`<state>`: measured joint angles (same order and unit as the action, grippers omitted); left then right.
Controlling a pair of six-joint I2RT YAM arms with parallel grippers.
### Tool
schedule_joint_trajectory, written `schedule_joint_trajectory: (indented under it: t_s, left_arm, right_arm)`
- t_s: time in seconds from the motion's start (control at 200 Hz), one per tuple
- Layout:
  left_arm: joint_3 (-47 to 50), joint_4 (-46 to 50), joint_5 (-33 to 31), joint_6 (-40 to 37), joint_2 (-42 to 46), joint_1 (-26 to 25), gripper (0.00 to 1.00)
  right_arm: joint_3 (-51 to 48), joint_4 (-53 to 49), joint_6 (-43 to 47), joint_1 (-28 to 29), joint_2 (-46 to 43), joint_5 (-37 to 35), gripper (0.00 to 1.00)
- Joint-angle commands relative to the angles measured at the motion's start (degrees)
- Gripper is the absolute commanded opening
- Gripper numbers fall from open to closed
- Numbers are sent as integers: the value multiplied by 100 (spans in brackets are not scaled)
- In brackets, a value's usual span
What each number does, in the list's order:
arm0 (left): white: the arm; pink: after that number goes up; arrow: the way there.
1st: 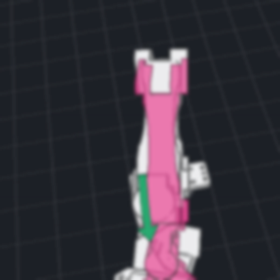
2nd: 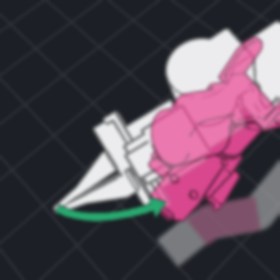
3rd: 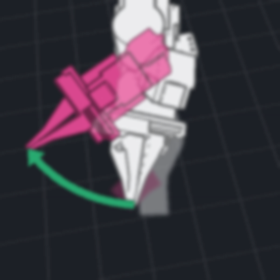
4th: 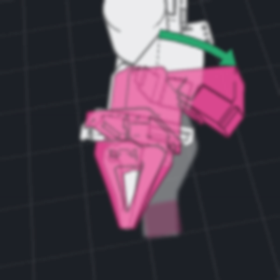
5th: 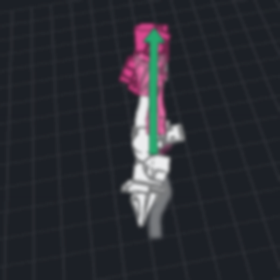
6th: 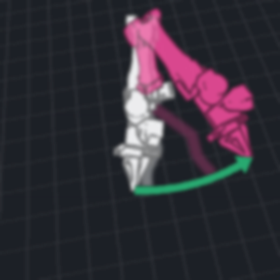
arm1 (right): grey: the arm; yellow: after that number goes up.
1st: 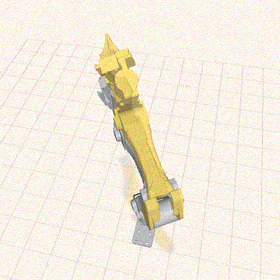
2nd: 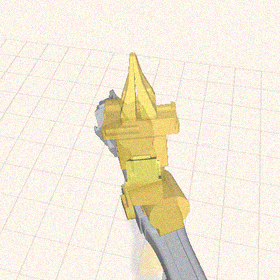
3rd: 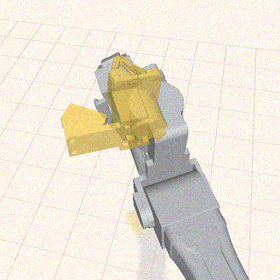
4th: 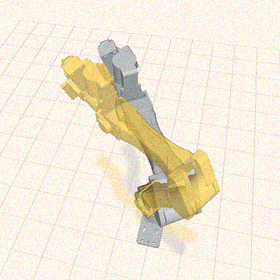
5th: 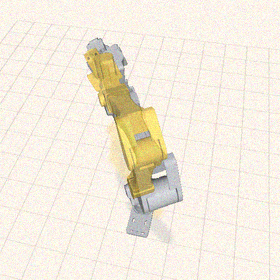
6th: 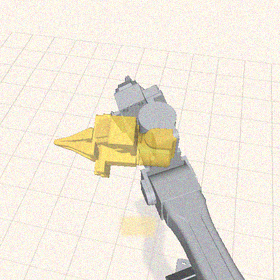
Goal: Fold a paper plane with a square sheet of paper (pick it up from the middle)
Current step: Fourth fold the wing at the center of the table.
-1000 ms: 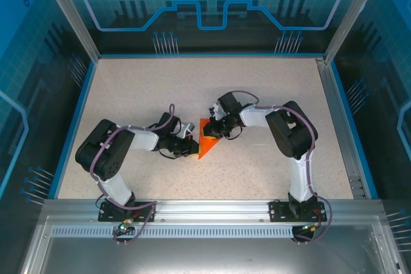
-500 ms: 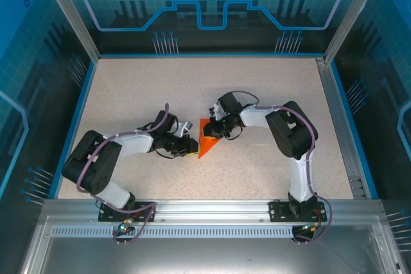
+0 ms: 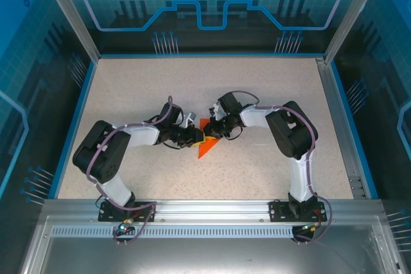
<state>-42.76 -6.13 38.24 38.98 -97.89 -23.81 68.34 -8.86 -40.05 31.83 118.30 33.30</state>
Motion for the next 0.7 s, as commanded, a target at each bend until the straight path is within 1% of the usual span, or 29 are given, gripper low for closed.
schedule_joint_trajectory:
  t_s: [0.0,0.18,0.325,0.535,0.695]
  left_arm:
    - [-138,-99,131,110,-270,-62,17]
    - [-95,145,218,8,-584,-100,18]
    - [-64,755,199,-346,-694,-159,18]
    - [160,1028,309,-565,-576,-191,18]
    - [58,1662,219,-924,-443,-291,17]
  right_arm:
    - [-259,-441,68,-40,360,-491,11]
    - [-276,-424,59,-38,387,-500,11]
    - [-270,-424,51,-37,396,-500,11]
    - [-268,-418,50,-37,426,-516,11]
    - [-269,-435,35,-38,457,-535,11]
